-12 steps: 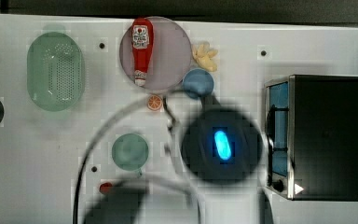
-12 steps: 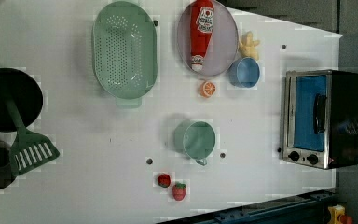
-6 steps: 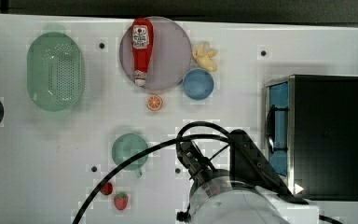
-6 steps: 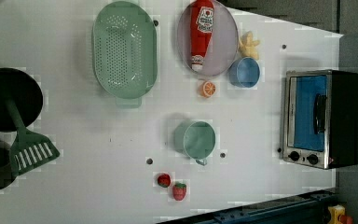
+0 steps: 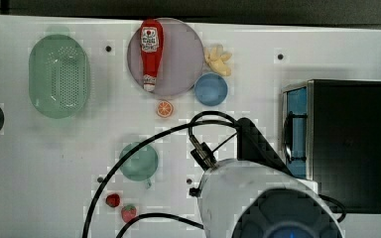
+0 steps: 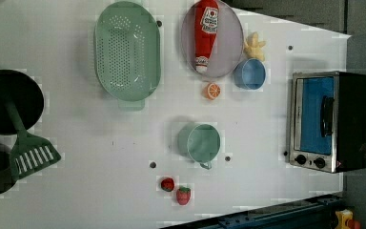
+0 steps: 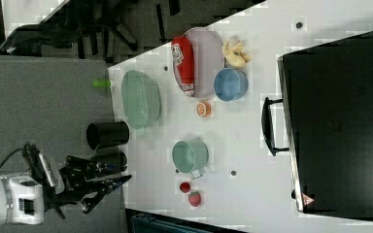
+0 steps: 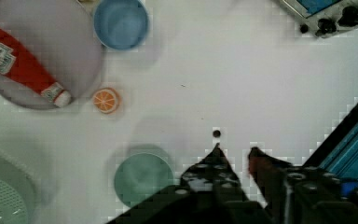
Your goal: Flap open oven.
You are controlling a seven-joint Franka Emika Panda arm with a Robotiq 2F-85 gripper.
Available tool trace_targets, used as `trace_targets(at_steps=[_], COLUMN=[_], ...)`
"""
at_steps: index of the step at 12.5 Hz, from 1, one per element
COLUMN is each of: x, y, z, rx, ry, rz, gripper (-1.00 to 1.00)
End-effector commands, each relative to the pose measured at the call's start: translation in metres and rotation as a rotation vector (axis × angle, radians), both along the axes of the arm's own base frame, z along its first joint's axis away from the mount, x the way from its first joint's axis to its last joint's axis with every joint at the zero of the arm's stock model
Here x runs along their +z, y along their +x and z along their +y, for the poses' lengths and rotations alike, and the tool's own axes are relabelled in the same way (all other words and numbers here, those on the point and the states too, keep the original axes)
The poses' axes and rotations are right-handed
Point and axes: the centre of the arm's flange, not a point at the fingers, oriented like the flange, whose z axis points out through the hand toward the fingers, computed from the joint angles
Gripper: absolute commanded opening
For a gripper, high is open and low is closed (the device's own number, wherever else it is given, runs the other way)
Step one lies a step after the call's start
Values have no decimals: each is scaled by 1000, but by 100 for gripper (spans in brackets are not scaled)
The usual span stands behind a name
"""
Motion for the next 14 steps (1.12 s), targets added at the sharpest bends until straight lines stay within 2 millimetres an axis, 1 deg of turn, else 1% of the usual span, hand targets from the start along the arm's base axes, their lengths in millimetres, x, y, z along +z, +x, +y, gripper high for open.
trace_targets(at_steps=[1,4,8,10,12,14], x=[-8,-35,-73,-92,-106,-122], y=[-6,-2,2,4,8,13], z=[-20,-44,-91,-117,-142,-165], rx=[0,234,499,592,671,681], ry=[12,16,-20,-51,-99,-115], rz=[13,13,-32,-42,-55,-70], gripper=[-65,-65,-65,-65,-65,-65])
